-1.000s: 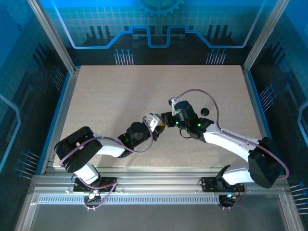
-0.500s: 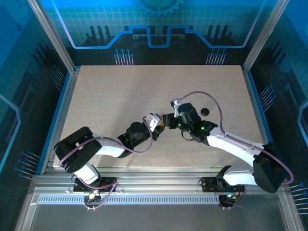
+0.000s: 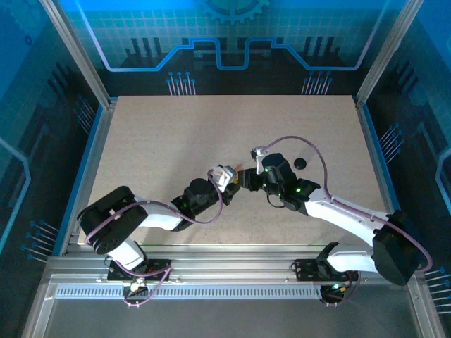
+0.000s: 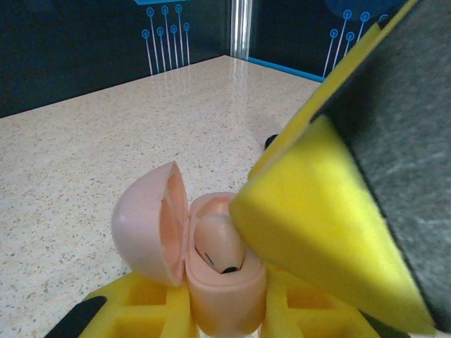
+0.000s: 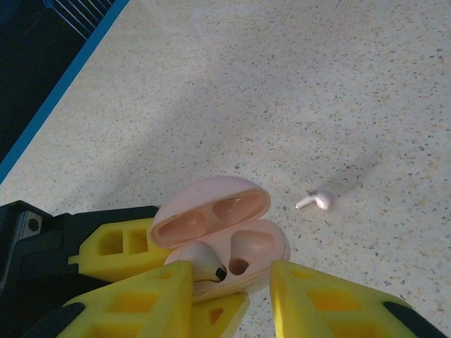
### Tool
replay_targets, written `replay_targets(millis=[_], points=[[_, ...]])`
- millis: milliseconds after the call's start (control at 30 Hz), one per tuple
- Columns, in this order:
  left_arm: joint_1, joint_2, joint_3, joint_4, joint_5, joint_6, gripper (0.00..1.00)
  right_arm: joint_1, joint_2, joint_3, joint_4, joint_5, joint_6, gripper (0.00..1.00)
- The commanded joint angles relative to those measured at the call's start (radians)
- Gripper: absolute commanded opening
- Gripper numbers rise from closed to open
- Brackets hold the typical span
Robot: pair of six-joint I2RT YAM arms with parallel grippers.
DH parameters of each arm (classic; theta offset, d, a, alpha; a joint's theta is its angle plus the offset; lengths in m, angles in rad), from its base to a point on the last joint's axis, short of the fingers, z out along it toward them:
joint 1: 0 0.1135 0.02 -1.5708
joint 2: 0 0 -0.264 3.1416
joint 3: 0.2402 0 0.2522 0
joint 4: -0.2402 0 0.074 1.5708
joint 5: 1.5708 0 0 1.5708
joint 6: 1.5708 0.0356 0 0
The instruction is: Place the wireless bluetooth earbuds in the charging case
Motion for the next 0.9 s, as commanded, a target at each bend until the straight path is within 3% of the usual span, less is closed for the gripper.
replay_targets(millis=[0, 167, 400, 600, 867], points=[[-0.007, -0.04, -0.011, 0.015, -0.04, -0.017, 0.13, -0.034, -0.019, -0.009, 0.008, -0.068, 0.023, 0.37], [0.001, -0.085, -0.063, 0.009, -0.126, -0.071, 0.13, -0.097, -0.003, 0.028, -0.086, -0.144, -0.004, 0.39], [0.044, -0.218, -0.13, -0.131, -0.124, -0.152, 0.13, -0.152, 0.145, 0.212, -0.334, -0.253, -0.034, 0.4], [0.076, -0.295, -0.244, -0.034, -0.049, 0.006, 0.13, -0.159, 0.328, 0.419, -0.578, -0.236, 0.004, 0.37], [0.103, -0.372, -0.235, -0.128, 0.006, 0.131, 0.13, -0.172, 0.643, 0.719, -0.78, -0.289, 0.059, 0.35]])
